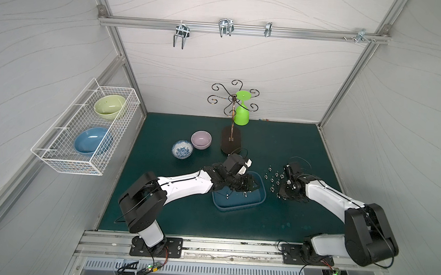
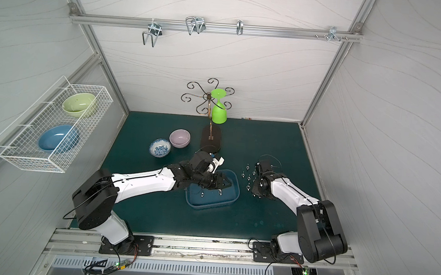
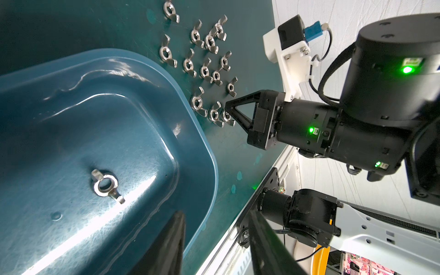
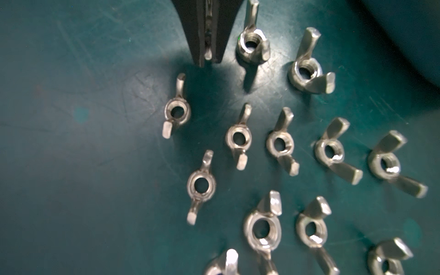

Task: Take out the wing nut from the storage box
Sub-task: Place the wing nut at the center of the board.

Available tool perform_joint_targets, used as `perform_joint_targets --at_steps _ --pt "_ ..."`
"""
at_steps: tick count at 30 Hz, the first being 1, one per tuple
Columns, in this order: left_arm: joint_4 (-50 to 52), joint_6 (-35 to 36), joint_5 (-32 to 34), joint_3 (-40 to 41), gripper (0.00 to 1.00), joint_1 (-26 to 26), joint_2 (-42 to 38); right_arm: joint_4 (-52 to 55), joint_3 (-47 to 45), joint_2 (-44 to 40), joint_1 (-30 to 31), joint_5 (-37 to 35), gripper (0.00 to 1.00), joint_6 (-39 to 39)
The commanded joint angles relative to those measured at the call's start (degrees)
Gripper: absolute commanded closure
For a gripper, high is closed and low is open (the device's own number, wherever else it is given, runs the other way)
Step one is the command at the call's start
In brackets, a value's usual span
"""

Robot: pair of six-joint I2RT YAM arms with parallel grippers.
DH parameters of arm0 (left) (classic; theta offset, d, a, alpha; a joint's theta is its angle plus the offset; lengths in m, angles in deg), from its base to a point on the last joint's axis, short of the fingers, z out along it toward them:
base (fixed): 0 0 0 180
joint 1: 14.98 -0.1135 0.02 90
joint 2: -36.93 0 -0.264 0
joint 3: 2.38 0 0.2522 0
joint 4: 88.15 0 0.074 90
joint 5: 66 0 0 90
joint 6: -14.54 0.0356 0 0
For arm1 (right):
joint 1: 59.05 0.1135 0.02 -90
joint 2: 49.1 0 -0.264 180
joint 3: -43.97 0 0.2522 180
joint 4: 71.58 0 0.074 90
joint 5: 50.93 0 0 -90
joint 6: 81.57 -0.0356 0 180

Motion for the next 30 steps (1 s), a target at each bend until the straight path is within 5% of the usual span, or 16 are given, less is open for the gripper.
perform_joint_targets --at_steps 1,19,23,30 --pt "-2.62 0.6 -0.53 -0.07 0.52 -0.17 1.11 1.27 0.18 0.65 0.77 0.11 0.92 -0.28" --pt "-1.22 0.6 0.69 1.18 0.52 -2.12 -1.34 8.39 2.94 -9.27 5.29 -7.66 0.76 0.52" --pt "-0.22 -0.66 1.23 4.03 0.52 -5.93 -5.39 10.15 6.1 -13.47 13.47 -6.86 0.76 1.28" --pt "1.76 -3.85 3.15 12.62 0.51 -15.03 -13.67 8.37 15.5 -1.89 30.4 -3.72 0.76 1.51"
